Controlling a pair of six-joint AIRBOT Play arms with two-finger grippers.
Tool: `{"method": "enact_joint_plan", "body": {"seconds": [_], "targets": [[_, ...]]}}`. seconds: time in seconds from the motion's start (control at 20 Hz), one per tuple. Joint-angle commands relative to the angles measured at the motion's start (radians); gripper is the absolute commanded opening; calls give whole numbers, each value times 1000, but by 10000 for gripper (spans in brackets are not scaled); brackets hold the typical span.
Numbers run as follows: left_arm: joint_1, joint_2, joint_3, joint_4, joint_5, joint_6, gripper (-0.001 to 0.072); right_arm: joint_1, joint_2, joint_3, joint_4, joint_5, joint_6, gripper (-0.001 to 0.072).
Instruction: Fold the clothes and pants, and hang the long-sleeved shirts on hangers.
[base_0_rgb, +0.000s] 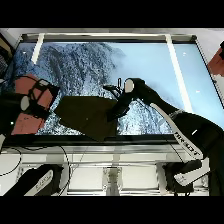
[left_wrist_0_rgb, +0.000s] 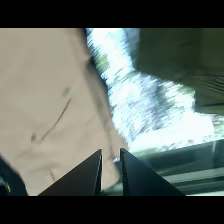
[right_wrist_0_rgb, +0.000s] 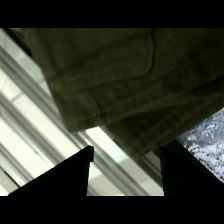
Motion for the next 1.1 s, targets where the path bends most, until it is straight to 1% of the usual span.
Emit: {"method": "enact_joint_plan", "body": {"seconds": [0.0,0.15,0.2,0.25,0.4,0.45,0.55,0.6,0.8,0.9,1.05], "targets": [[135,2,0,-106,26,-34,172,1,0,-127,16,-232,63,442],[181,2,0,-149,30,-33,172,1,-1,-171,60,-325,58,440],[182,2,0,-150,29,-33,171,1,-3,-171,68,-335,55,429],[182,2,0,-150,29,-34,172,1,-8,-171,74,-343,53,381],[182,2,0,-150,28,-34,171,1,-39,-171,108,-365,50,374],[182,2,0,-150,27,-34,171,1,-47,-170,138,-365,41,327],[182,2,0,-150,25,-34,172,1,-50,-168,174,-355,11,63],[182,2,0,-150,24,-33,171,-2,-50,-161,174,-322,7,19],[182,2,0,-149,26,-33,171,-40,-28,-76,147,-104,1,19],[182,2,0,-150,26,-33,171,-73,3,-17,126,-36,2,19],[182,2,0,-150,26,-33,171,-132,27,51,65,37,33,19]]}}
